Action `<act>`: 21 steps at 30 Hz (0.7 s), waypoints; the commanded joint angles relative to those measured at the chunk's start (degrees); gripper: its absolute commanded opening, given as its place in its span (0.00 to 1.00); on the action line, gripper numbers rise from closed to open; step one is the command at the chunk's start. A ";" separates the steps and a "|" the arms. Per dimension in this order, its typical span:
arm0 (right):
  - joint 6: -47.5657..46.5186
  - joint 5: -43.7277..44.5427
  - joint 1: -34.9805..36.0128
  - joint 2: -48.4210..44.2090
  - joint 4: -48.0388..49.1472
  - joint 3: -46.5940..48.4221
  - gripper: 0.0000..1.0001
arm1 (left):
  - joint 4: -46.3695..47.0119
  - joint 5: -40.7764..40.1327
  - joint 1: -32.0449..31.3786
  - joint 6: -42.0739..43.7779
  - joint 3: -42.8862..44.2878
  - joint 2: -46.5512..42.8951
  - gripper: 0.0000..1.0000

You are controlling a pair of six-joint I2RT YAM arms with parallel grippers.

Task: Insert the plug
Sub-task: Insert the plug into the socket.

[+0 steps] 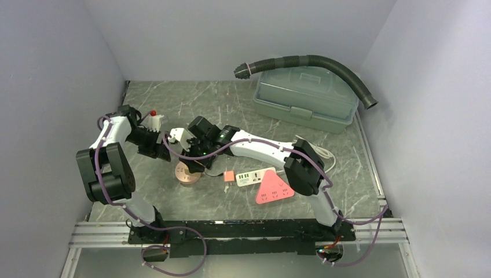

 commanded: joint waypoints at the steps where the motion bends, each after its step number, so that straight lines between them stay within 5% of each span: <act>1: 1.16 -0.91 -0.82 -5.85 4.10 2.50 0.00 | -2.60 2.55 0.28 1.45 2.67 -0.39 0.84; 21: 0.07 -5.73 -2.80 -5.23 3.95 -1.18 0.00 | -1.77 2.41 0.34 1.15 2.00 1.10 0.83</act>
